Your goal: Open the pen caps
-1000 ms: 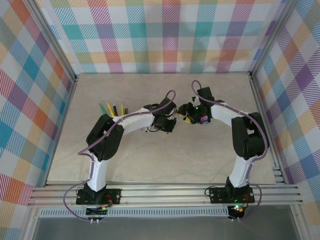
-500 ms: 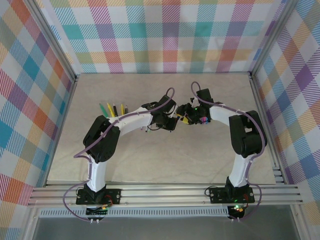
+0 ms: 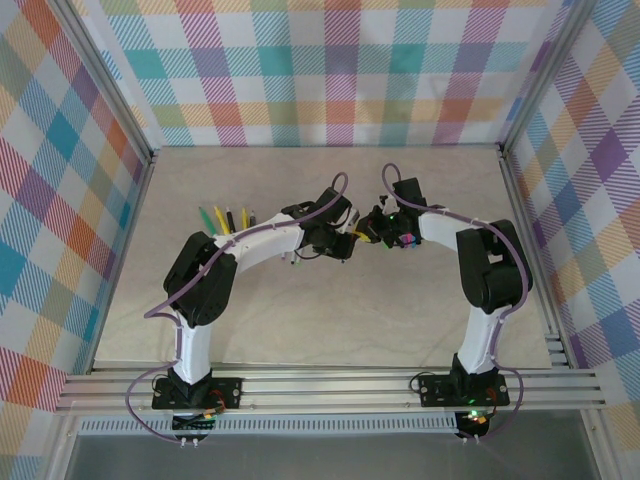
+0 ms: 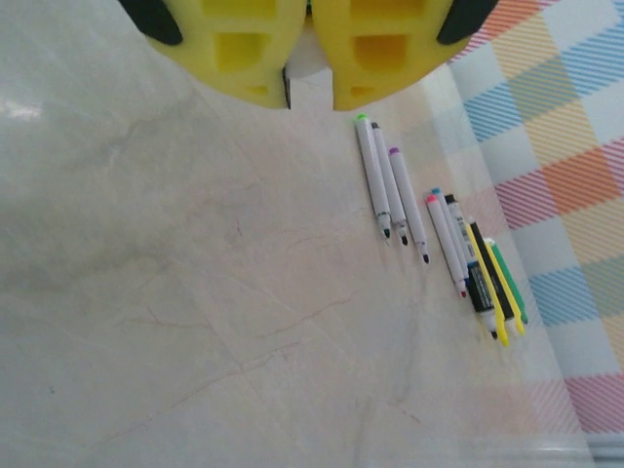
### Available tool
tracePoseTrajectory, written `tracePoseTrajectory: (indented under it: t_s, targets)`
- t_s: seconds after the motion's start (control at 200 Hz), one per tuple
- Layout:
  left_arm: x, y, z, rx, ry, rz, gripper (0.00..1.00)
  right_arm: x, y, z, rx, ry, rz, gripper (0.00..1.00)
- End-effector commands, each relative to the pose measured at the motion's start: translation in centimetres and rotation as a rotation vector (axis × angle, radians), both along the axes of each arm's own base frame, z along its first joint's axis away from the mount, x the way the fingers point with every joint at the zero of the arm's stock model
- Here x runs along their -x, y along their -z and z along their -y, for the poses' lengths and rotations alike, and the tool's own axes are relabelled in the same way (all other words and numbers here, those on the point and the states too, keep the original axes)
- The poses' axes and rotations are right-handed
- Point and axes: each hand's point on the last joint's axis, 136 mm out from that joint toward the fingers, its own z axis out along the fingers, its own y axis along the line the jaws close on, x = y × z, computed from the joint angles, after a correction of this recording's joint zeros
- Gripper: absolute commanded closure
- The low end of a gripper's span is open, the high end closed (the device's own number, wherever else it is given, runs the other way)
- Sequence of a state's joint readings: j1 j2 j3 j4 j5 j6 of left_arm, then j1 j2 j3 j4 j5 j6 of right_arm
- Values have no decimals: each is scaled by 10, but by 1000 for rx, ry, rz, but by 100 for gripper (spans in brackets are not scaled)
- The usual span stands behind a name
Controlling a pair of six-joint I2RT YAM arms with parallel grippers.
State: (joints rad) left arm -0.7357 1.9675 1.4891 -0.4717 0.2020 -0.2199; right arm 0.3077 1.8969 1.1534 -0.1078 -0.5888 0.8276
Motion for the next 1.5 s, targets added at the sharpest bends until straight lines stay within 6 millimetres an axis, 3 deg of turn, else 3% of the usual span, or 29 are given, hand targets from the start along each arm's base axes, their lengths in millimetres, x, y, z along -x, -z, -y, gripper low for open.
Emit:
tracePoseTrajectory:
  t_s: [0.0,0.035,0.095,0.145,0.3,0.925,1.125,1.235,1.29,1.495]
  targets:
    - [0,-27,5,52,5,19,100,4,4,-5,-17,-23,-6,100]
    - [0,-26,5,50,2,18,100,5,3,-6,-20,-23,-6,100]
    - [-1,-24,5,44,-3,17,85,7,2,-7,-28,-25,-2,100]
    - [-2,-23,5,44,-7,17,79,7,-1,-8,-32,-27,4,100]
    - [-4,-16,7,37,-14,1,76,10,-8,-12,-38,-36,16,100]
    - [-6,-5,-5,-39,-43,7,77,13,-34,-12,-40,-41,62,100]
    - [-6,-2,0,-29,-39,-5,77,15,-40,-12,-45,-44,69,100]
    - [-5,-3,1,-22,-36,-7,88,15,-40,-13,-54,-42,65,100]
    - [-3,-2,1,-18,-30,-13,100,15,-41,-13,-58,-40,65,100]
    - [13,-6,1,34,5,-37,100,10,-37,-12,-43,-28,66,100]
